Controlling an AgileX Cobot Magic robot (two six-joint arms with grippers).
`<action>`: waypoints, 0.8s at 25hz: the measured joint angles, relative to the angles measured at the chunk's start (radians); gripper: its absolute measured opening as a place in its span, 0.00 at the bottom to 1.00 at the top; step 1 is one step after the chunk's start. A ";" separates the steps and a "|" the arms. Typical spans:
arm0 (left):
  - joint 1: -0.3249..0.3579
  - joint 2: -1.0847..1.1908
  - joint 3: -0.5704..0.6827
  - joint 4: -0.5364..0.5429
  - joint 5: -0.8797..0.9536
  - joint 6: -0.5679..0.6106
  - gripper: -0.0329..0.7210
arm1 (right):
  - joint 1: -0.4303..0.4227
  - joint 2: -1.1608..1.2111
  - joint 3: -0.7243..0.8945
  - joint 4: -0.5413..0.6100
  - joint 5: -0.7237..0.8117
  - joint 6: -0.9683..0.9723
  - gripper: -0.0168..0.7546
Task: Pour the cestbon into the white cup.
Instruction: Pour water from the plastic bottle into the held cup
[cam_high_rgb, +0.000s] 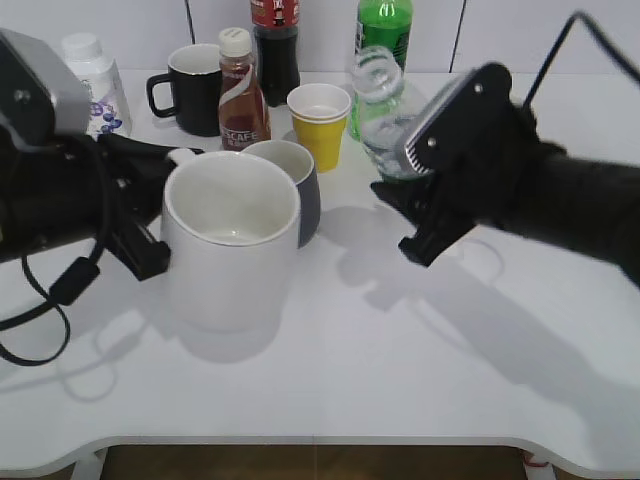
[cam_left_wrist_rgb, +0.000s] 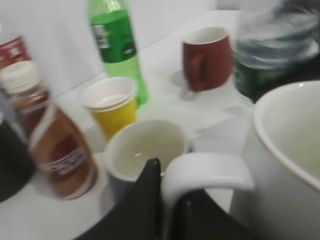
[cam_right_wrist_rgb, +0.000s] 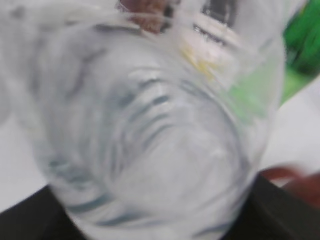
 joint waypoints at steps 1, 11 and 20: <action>-0.016 0.000 0.000 -0.019 0.009 0.000 0.08 | 0.001 -0.018 -0.020 -0.007 0.030 -0.055 0.61; -0.107 0.000 0.000 -0.145 0.132 0.000 0.08 | 0.054 -0.041 -0.179 -0.053 0.210 -0.511 0.61; -0.184 0.000 -0.026 -0.187 0.263 0.000 0.08 | 0.059 -0.041 -0.193 -0.055 0.222 -0.763 0.61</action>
